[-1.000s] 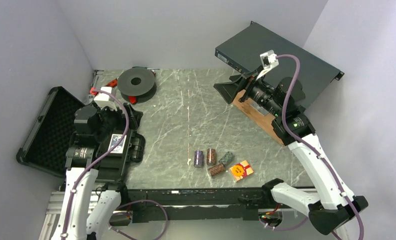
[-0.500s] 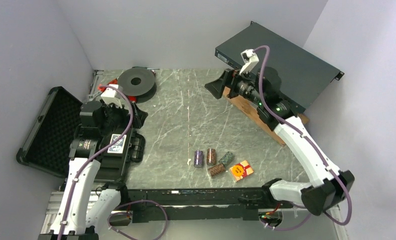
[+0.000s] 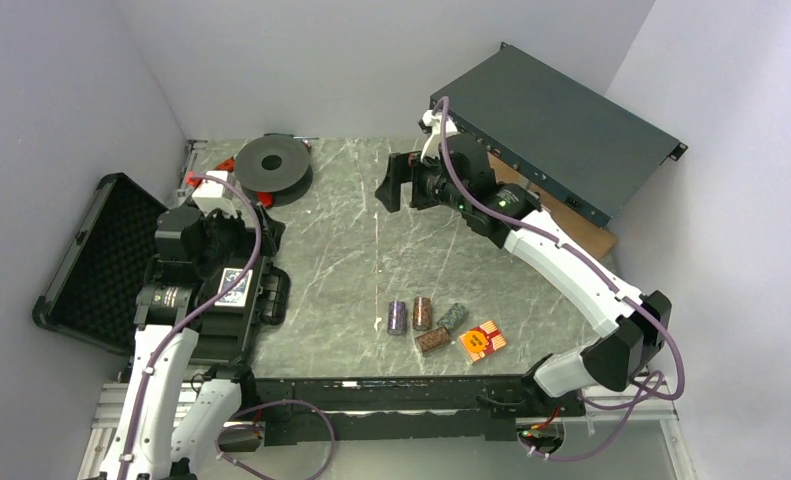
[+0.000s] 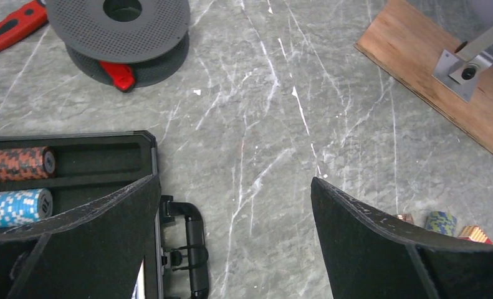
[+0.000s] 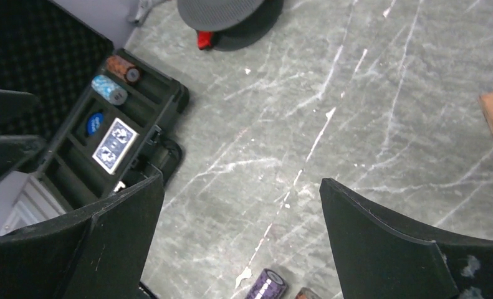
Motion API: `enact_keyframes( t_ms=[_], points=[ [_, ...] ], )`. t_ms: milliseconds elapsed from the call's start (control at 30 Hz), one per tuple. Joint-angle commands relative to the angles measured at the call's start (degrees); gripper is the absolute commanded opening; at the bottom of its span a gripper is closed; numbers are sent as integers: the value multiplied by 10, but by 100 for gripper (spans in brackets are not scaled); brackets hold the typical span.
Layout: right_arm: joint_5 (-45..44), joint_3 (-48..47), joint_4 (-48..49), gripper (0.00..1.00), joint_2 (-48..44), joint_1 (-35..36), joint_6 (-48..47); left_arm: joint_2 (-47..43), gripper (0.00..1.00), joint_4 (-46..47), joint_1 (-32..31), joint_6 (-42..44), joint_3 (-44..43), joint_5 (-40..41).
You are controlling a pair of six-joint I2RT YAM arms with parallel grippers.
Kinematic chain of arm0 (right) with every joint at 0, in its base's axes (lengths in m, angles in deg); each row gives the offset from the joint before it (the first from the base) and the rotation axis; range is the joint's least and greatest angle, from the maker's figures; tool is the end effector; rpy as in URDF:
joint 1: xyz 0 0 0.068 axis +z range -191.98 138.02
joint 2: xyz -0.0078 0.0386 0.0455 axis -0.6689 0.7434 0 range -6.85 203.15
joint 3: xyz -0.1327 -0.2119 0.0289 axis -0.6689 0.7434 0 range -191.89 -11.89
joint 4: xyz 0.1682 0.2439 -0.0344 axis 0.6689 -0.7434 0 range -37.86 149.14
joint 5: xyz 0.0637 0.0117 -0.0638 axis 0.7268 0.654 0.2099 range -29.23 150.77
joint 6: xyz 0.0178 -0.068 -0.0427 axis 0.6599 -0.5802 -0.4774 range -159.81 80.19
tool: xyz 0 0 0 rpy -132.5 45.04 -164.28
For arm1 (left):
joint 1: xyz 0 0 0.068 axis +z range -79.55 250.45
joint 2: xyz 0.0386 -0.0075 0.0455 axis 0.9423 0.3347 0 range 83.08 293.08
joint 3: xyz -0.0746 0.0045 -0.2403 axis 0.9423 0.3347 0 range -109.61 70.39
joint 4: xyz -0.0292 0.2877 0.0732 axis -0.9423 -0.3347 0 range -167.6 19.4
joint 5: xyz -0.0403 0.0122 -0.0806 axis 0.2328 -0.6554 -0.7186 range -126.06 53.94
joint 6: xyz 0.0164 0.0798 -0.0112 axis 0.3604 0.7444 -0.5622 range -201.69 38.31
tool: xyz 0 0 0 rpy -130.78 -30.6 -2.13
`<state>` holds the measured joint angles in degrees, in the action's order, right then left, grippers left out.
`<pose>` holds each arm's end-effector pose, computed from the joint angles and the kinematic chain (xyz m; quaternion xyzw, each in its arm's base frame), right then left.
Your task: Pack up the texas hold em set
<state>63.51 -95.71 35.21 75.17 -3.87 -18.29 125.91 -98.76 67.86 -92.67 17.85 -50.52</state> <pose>0.3150 0.2515 0.3674 -0.1328 0.8189 0.2947 0.4743 0.2473 -0.0291 0.3398 0.0144 0.8081 -0.1698 0.5638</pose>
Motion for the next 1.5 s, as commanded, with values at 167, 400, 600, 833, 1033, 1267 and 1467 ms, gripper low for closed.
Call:
enact_keyframes(
  t_ms=[167, 400, 600, 833, 1033, 1267, 1467],
  points=[
    [-52, 55, -66, 100, -5, 33, 43, -20, 96, -10, -3, -6, -12, 81],
    [-57, 94, -116, 100, 11, 102, 121, -23, 98, -26, -3, -15, -17, 116],
    [-81, 99, -144, 100, 57, 164, 172, -37, 99, -28, -4, -20, -13, 125],
    [-108, 110, -137, 98, 77, 201, 237, -41, 99, -38, -20, -17, -19, 143],
    [-110, 114, -145, 96, 94, 204, 259, -43, 100, -41, -33, -15, -20, 170],
    [-110, 119, -149, 91, 115, 205, 265, -48, 100, -43, -37, -15, -19, 180],
    [-112, 134, -150, 86, 124, 204, 273, -47, 100, -42, -38, -15, -19, 179]
  ],
)
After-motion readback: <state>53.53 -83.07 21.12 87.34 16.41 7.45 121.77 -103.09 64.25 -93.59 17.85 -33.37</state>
